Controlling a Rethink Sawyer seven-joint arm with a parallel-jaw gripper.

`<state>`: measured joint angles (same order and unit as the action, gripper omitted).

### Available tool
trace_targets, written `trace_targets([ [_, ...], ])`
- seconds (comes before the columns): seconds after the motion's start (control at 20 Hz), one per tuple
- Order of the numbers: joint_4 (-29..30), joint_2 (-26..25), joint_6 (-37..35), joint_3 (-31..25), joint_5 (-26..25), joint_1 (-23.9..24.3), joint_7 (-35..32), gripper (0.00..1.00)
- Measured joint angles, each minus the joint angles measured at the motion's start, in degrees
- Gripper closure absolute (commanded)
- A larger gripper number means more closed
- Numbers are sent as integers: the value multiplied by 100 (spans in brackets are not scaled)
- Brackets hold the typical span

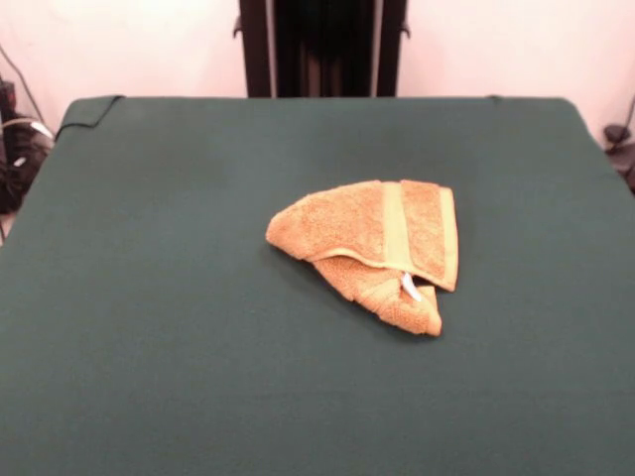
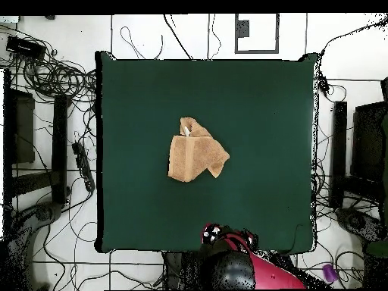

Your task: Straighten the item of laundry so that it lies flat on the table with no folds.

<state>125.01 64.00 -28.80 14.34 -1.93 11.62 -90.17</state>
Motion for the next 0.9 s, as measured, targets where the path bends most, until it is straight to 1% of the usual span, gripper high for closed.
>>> trace_targets([
  [0.55, 0, -806, 764, -2, 176, -2, 0, 0],
  [0.7, -1, -951, 879, -4, 231, -1, 0, 0],
  [0.9, 8, -1272, 1119, -6, 345, 2, 0, 0],
])
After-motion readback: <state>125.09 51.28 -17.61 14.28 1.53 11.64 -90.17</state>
